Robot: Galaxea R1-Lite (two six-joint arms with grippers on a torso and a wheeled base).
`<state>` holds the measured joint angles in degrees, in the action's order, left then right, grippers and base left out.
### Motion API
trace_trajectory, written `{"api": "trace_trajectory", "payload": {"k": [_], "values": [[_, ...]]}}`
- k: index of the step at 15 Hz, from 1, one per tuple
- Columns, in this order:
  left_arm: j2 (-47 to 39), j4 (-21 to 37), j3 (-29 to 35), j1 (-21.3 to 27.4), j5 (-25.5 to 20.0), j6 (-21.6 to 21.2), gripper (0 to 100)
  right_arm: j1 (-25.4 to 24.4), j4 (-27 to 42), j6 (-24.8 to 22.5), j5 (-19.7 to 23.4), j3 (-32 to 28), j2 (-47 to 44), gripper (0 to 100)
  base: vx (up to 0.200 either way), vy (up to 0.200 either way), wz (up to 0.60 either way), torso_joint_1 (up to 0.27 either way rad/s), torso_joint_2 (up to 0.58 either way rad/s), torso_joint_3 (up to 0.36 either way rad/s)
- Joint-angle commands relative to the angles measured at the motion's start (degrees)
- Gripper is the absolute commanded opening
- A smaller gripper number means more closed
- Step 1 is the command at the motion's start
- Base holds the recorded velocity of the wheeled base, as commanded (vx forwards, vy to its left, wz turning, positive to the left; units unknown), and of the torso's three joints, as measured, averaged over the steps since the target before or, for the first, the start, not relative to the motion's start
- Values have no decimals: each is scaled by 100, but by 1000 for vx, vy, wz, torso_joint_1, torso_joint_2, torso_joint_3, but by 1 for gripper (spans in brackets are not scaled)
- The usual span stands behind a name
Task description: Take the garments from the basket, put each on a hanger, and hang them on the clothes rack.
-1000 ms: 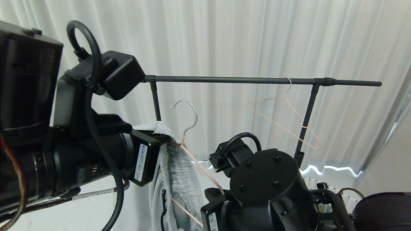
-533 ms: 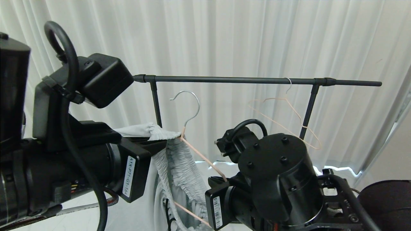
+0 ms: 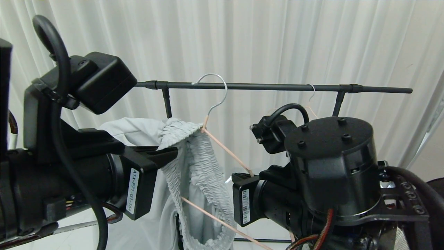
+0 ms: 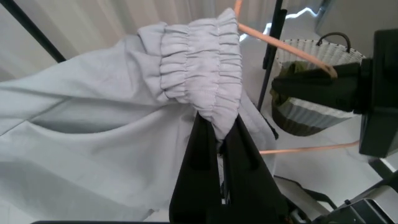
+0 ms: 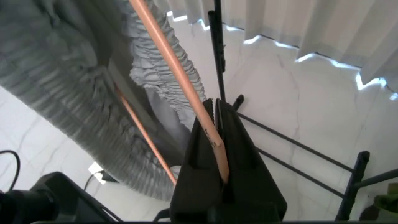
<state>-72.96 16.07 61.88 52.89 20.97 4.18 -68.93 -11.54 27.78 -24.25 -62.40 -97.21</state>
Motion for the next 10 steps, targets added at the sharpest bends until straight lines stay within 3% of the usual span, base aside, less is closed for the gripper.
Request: {"api": "trace_trajectory", "payload": {"k": [1, 4, 5, 10], "values": [[-8, 2, -18, 10, 4, -49, 0, 37, -6, -1, -1, -44, 44, 0, 0, 0, 0, 0, 0, 0], [-34, 2, -27, 10, -5, -93, 0, 46, -155, -10, 17, -123, 44, 0, 0, 0, 0, 0, 0, 0], [-34, 2, -27, 10, -14, -102, 100, 46, -217, -36, 17, -114, 44, 0, 0, 0, 0, 0, 0, 0], [-8, 2, -27, 10, -14, -102, 100, 116, -261, -98, 8, -167, 62, 0, 0, 0, 0, 0, 0, 0]]}}
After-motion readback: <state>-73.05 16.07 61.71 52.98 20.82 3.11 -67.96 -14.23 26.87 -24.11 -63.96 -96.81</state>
